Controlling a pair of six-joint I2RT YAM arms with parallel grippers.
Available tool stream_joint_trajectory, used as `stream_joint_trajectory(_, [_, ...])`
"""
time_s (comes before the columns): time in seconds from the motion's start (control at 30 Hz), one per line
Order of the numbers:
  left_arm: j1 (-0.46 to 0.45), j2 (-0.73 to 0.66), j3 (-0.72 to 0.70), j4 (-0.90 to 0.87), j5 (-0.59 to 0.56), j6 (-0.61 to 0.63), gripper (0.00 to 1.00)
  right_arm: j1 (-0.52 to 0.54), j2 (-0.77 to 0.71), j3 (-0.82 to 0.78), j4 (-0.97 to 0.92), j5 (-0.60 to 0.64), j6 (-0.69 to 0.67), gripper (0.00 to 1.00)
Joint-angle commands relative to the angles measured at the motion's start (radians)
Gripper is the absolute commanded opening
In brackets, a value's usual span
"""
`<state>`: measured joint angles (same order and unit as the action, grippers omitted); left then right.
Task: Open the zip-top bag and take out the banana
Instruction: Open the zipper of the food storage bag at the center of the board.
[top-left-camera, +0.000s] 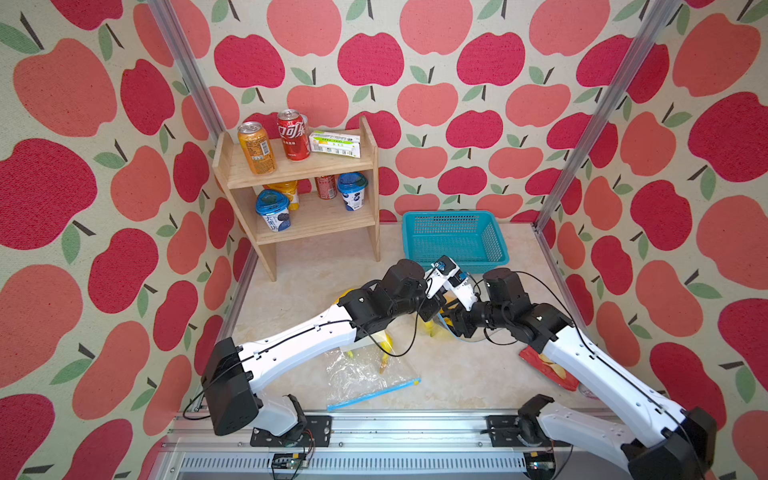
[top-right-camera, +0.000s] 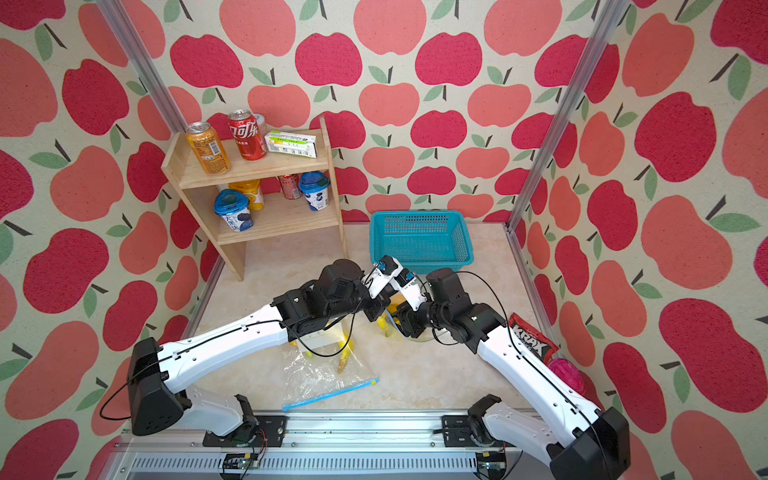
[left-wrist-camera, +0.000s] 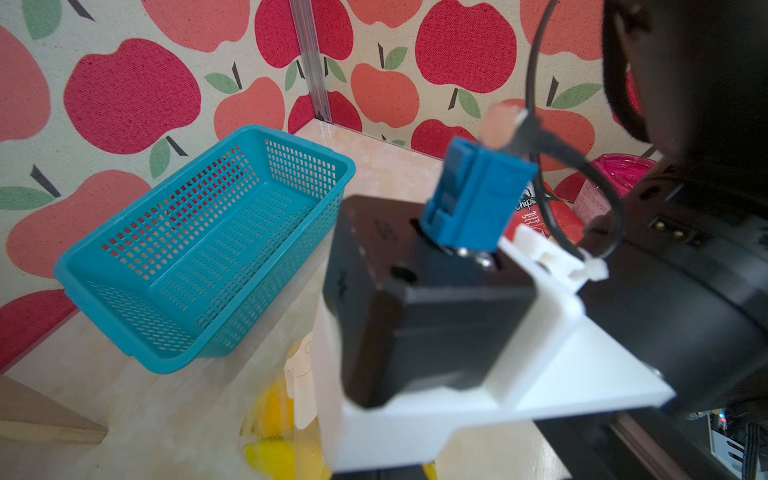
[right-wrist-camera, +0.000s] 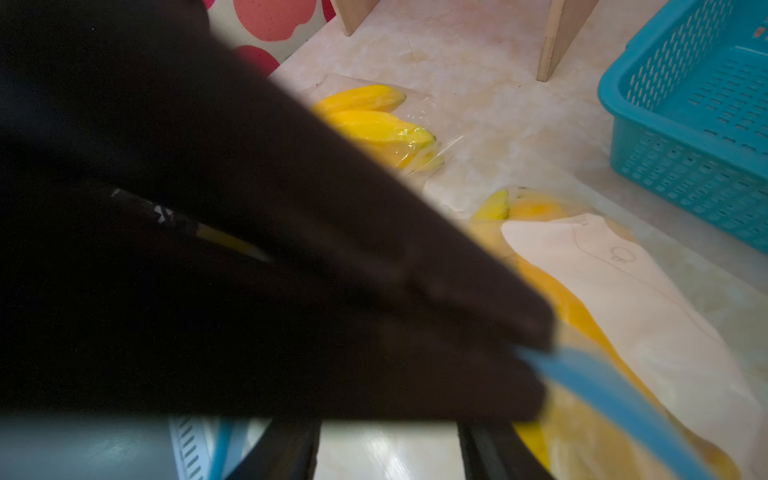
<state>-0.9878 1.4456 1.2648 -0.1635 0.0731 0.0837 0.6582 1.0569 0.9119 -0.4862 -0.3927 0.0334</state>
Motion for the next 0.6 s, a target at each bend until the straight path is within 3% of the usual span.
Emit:
stream_joint_trajectory(0.0, [0.022, -0.011, -0.017, 0.069, 0.037, -0.061, 0.0, 0.029, 0.015, -0.03, 0.064, 0.022, -0.03, 0.56])
stream_joint_trajectory(0.3, [0.075, -0.029, -0.058, 0.151, 0.075, -0.15, 0.0, 0.047, 0.083, -0.044, 0.115, -0.003, -0.044, 0.63])
stream_joint_trajectory(0.43, [0.097, -0.044, -0.096, 0.223, 0.091, -0.2, 0.0, 0.054, 0.069, -0.083, 0.198, -0.045, -0.028, 0.63])
stream_joint_trajectory(0.57, [0.109, -0.062, -0.135, 0.287, 0.108, -0.232, 0.0, 0.067, 0.062, -0.077, 0.154, -0.096, -0.038, 0.63])
